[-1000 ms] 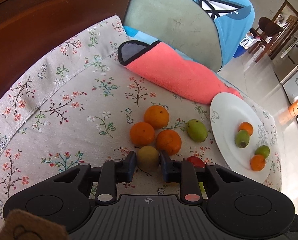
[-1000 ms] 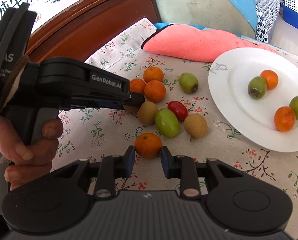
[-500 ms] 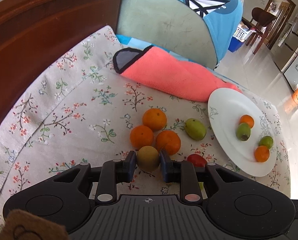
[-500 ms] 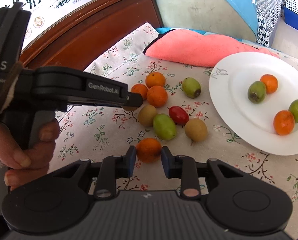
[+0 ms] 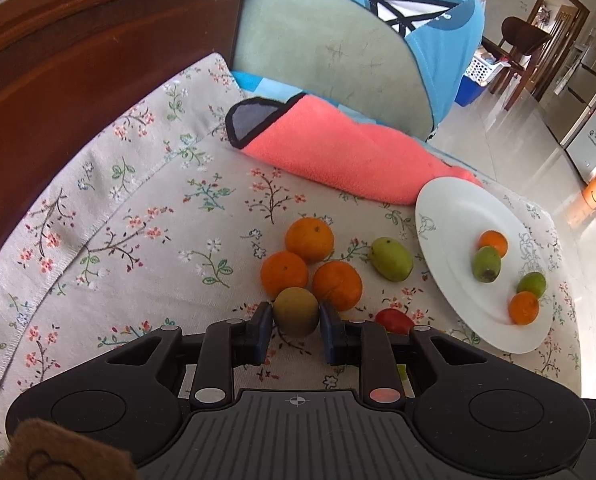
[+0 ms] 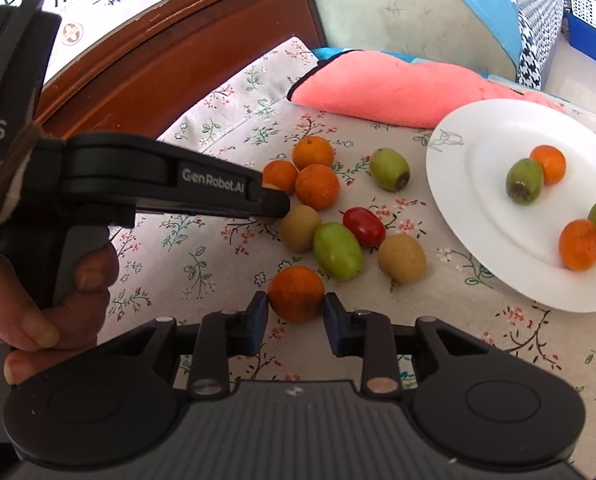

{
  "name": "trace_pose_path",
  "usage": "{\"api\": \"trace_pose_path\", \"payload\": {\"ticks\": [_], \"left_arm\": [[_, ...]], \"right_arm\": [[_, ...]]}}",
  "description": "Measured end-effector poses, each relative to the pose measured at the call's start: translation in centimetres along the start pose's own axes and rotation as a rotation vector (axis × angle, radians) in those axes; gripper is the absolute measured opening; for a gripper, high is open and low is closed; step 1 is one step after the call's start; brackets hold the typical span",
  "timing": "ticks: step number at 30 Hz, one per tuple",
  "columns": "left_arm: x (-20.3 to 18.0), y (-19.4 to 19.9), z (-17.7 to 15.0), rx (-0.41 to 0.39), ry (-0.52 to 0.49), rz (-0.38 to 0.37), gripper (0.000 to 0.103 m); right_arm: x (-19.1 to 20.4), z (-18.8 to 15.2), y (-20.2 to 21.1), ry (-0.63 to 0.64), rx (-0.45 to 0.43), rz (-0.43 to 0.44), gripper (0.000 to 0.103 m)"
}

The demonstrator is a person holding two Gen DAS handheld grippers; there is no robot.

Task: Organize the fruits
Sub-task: 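Close the left gripper on a brown kiwi while the right gripper grasps an orange, then carry the kiwi onto the white plate with the left gripper while the right gripper places its orange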

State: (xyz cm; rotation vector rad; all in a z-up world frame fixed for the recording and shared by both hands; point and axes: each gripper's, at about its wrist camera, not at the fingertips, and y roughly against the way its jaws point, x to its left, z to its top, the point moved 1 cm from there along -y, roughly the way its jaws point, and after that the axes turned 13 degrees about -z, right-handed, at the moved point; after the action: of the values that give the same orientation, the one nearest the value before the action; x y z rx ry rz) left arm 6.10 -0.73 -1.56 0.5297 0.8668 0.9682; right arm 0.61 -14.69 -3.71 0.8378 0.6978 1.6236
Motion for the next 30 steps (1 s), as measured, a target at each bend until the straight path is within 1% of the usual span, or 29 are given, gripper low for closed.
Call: {"api": "trace_pose_path", "payload": {"ticks": [2, 4, 14, 18, 23, 30], "left_arm": [[-0.3, 0.5, 0.2, -0.014, -0.014, 0.004, 0.023], [-0.5, 0.8, 0.4, -0.021, -0.015, -0.007, 0.023], [-1.9, 2.3, 1.3, -0.059, -0.039, -0.069, 0.023], [-3.1, 2.4, 1.4, -0.067, -0.08, -0.069, 0.023], [-4.9, 2.1, 1.6, -0.071, -0.106, -0.097, 0.023], [-7.4, 1.2, 1.9, -0.072, -0.127, -0.136, 0.023]], "right_arm": [[-0.2, 0.2, 0.5, -0.001, -0.013, 0.014, 0.03], [-0.3, 0.4, 1.0, -0.002, -0.029, 0.018, 0.03], [-3.2, 2.1, 3.8, -0.074, -0.108, -0.008, 0.03], [-4.8, 3.0, 5.2, -0.099, -0.157, -0.037, 0.03], [-7.8, 4.2, 6.8, -0.166, -0.211, -0.079, 0.03], [-11.6, 5.5, 7.9, -0.231, -0.251, -0.133, 0.03]]}}
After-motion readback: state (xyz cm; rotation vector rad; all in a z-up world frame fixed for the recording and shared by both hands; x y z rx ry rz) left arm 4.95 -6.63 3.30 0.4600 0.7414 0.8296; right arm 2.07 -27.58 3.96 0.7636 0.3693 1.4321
